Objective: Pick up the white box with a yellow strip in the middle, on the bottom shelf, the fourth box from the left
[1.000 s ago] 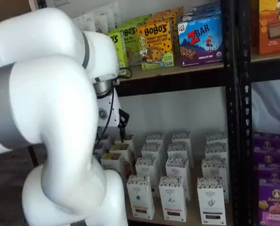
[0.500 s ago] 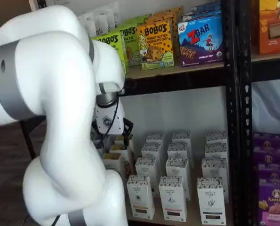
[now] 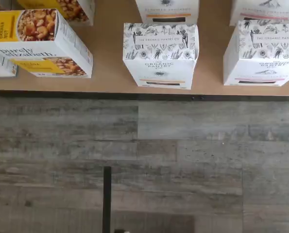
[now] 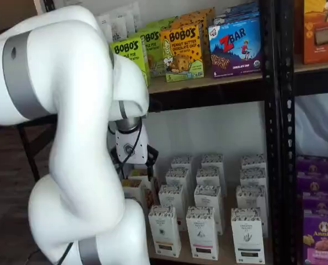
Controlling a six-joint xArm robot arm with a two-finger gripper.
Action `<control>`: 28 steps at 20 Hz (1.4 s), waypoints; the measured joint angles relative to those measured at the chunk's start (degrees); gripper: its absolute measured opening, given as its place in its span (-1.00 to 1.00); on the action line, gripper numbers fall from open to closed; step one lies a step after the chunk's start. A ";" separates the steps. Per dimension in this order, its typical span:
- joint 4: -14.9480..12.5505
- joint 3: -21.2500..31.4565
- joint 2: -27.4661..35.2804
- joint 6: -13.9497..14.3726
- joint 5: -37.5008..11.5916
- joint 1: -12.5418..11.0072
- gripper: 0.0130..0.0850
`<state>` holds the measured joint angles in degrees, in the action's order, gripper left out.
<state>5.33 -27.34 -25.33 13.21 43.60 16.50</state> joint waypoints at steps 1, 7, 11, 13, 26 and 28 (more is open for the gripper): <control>0.06 -0.04 0.53 -0.08 -0.47 -0.01 1.00; 1.08 -0.71 5.04 -1.23 -4.02 -0.13 1.00; 1.57 -1.47 7.96 -1.92 -6.15 -0.25 1.00; 2.02 -1.88 9.41 -2.50 -7.28 -0.38 1.00; 2.22 -4.12 18.87 -4.31 -15.04 -1.37 1.00; 2.33 -4.41 20.14 -4.37 -16.21 -1.21 1.00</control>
<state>7.66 -31.75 -5.19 8.84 27.40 15.29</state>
